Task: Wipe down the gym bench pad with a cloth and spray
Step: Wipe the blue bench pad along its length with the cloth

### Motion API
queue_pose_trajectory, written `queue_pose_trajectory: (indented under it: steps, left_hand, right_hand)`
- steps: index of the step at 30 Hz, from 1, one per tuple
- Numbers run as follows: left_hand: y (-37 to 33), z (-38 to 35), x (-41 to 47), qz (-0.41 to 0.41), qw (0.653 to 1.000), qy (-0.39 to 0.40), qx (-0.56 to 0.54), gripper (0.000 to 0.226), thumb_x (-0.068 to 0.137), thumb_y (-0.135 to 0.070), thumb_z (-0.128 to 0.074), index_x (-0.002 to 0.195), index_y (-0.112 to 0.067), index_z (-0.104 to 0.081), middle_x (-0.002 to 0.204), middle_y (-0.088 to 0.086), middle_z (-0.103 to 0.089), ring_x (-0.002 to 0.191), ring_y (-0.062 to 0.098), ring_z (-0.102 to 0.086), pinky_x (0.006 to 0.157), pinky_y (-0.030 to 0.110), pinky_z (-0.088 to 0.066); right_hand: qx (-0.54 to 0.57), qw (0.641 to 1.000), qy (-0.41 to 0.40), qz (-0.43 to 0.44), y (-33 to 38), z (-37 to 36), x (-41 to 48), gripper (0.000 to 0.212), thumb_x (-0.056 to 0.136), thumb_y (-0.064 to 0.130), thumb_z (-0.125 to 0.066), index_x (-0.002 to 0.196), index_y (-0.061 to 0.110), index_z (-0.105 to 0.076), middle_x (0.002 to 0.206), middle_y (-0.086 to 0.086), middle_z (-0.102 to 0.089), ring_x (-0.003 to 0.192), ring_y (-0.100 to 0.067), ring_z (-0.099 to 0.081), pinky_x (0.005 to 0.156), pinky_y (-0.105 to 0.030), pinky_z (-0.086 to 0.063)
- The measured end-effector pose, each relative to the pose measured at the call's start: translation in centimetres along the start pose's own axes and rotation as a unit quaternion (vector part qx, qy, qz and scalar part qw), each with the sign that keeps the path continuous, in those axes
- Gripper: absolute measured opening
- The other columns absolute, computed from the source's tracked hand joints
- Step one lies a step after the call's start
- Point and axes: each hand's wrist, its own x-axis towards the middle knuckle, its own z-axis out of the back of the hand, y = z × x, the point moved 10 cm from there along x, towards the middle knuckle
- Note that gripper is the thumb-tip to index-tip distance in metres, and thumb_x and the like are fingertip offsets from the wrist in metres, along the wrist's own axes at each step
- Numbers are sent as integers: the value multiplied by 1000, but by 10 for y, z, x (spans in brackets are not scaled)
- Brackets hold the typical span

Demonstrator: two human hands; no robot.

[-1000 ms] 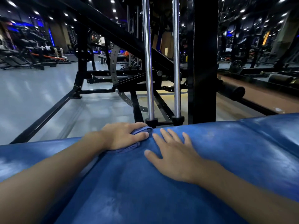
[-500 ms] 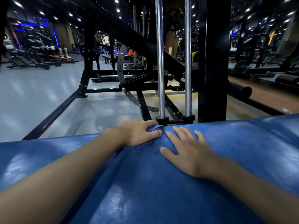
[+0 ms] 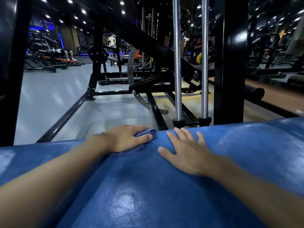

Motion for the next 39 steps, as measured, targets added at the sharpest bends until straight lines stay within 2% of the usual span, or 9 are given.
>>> queue_pose_trajectory:
  steps: [3,6,10,12,16,22,27,33,39]
  left_hand:
    - [29,6,-17,23,1000,1,5,59,80,-86,-26,134,-64,-32,139,-17,-55,127,16,-51,107,41,-37]
    - [40,9,-26,32,999,-3,11,50,84,-84,-25,131,-67,-32,134,-19,-57,124,14,-52,100,38,-37]
    - [27,10,-20,40,999,-20,28,56,82,-83,-23,130,-60,-40,132,-17,-59,120,17,-55,95,38,-40]
    - [8,7,-7,30,999,-18,33,50,90,-76,-28,132,-55,-44,132,-12,-60,119,19,-55,90,36,-39]
    - [-27,0,14,-10,1000,-13,23,47,92,-72,-29,131,-52,-45,129,-10,-62,115,21,-57,99,40,-41]
    - [-15,-2,5,-41,999,7,4,52,82,-80,-24,129,-62,-36,130,-13,-60,118,20,-55,102,43,-40]
    - [21,6,-20,-19,1000,-1,16,49,91,-74,-32,138,-60,-31,135,-8,-55,127,20,-49,106,40,-35]
    - [79,14,-54,10,1000,1,25,54,90,-75,-30,142,-60,-27,135,-11,-50,129,18,-48,103,36,-34]
    - [61,12,-41,15,999,-9,49,55,89,-77,-27,139,-55,-34,136,-10,-51,127,22,-49,105,46,-37]
  right_hand:
    - [-6,1000,-12,-3,-2,1,0,79,88,73,-13,154,30,-9,165,2,0,150,-16,7,117,-58,7]
    - [-12,1000,-18,1,0,2,-1,78,89,72,-13,154,29,-9,165,0,0,151,-17,7,117,-59,6]
    - [-14,1000,-26,2,0,1,0,78,89,71,-12,154,28,-10,165,-1,-1,150,-19,7,116,-60,6]
    - [-16,1000,-27,1,0,1,1,79,88,72,-12,154,28,-10,165,-1,-2,150,-18,6,116,-60,5]
    - [-14,1000,-25,-5,-1,2,0,80,88,72,-14,155,29,-9,165,1,-2,150,-16,7,117,-57,5]
    - [-2,1000,-2,-17,-3,1,-2,82,86,75,-14,155,33,-6,165,6,1,150,-12,8,118,-54,6]
    - [-26,999,-6,-34,18,10,-1,72,93,67,-20,154,30,-13,165,3,2,150,-17,13,116,-59,9]
    - [0,1000,17,-14,66,-11,3,78,85,79,-11,153,43,0,165,2,10,150,-19,15,115,-61,10]
    - [-11,1000,17,-14,66,-12,6,77,86,78,-11,153,42,-1,165,0,9,150,-21,15,113,-64,8]
